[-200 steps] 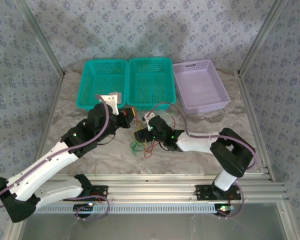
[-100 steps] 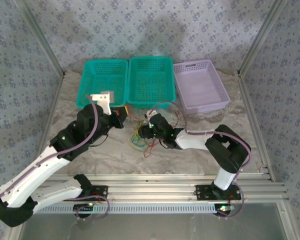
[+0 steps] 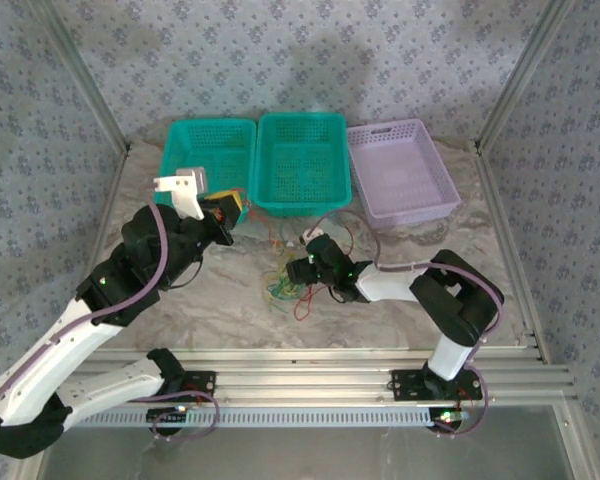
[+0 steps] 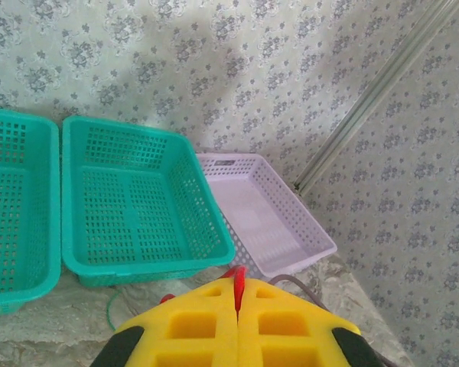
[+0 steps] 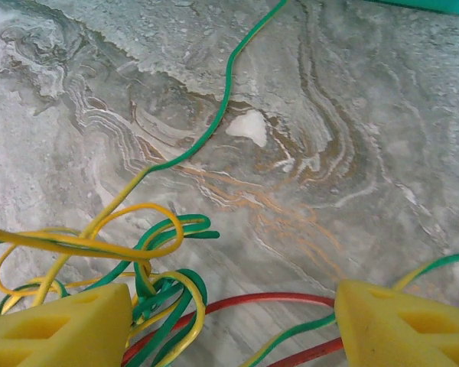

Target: Untangle the cables

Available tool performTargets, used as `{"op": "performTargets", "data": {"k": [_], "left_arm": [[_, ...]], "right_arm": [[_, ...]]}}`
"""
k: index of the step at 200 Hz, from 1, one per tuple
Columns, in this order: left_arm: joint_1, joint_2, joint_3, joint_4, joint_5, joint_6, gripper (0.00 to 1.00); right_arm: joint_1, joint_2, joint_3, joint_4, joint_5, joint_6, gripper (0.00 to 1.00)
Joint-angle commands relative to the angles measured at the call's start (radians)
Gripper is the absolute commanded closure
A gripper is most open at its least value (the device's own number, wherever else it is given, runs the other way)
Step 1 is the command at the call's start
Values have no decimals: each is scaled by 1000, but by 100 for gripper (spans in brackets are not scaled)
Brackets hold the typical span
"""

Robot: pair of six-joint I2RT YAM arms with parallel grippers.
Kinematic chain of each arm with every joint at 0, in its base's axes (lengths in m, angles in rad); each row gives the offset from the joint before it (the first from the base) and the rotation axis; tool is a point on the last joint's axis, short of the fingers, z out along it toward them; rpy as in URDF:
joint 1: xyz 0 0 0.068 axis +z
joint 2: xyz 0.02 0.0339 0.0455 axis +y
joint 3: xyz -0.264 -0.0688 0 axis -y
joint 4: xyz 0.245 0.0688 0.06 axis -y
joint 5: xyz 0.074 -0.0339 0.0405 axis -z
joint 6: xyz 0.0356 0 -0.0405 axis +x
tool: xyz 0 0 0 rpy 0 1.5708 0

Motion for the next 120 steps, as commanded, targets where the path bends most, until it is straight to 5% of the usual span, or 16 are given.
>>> {"op": "performTargets", "data": {"k": [1,73,120], "left_arm": [[-1,-14,79,37,-43,69,100],[0,94,199,-136,-46,162,100],[18,163,185,-58,-127,245,100]], "right_arm": [[-27,-18,-21,-37,14,15,30],[-48,-91,-40,-56,23,47,39],[-60,-280,-65,-128,43,31,28]]}}
